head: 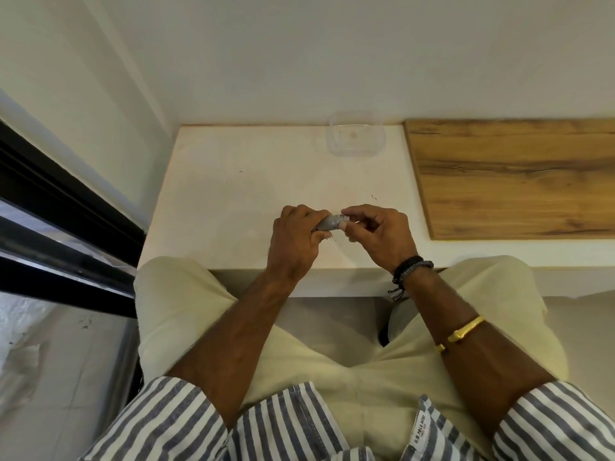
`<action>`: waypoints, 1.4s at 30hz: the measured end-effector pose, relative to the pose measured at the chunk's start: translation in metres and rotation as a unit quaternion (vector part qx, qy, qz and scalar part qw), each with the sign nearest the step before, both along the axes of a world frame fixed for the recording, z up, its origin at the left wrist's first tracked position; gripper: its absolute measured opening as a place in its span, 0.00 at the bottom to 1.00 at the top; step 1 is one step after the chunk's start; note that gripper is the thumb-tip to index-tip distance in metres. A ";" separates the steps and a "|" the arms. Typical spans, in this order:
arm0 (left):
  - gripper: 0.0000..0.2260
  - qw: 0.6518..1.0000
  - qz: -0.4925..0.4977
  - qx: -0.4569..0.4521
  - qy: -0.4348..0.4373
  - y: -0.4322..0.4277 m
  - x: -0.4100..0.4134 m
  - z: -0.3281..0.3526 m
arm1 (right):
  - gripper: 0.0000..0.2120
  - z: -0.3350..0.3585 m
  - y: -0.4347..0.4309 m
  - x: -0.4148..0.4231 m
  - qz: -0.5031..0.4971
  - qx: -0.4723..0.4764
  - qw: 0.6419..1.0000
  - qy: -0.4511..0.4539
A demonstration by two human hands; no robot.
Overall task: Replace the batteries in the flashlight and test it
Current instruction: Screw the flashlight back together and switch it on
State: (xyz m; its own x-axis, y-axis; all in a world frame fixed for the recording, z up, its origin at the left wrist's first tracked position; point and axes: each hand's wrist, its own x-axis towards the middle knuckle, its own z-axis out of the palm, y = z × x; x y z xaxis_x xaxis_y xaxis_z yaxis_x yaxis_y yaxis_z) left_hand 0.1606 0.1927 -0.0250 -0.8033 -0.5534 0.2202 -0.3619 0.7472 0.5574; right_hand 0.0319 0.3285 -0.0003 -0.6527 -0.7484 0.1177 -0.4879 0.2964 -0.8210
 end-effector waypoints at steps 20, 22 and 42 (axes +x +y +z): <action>0.13 1.000 -0.009 -0.018 0.002 0.000 0.002 0.003 | 0.13 -0.002 -0.001 -0.002 0.002 0.006 0.999 -0.041; 0.12 1.000 -0.009 -0.026 0.004 0.000 0.003 0.003 | 0.13 -0.002 -0.002 0.000 0.000 0.005 0.999 -0.047; 0.13 1.000 -0.012 -0.011 -0.019 0.000 0.004 0.005 | 0.15 -0.001 0.000 0.001 0.017 0.035 0.999 -0.012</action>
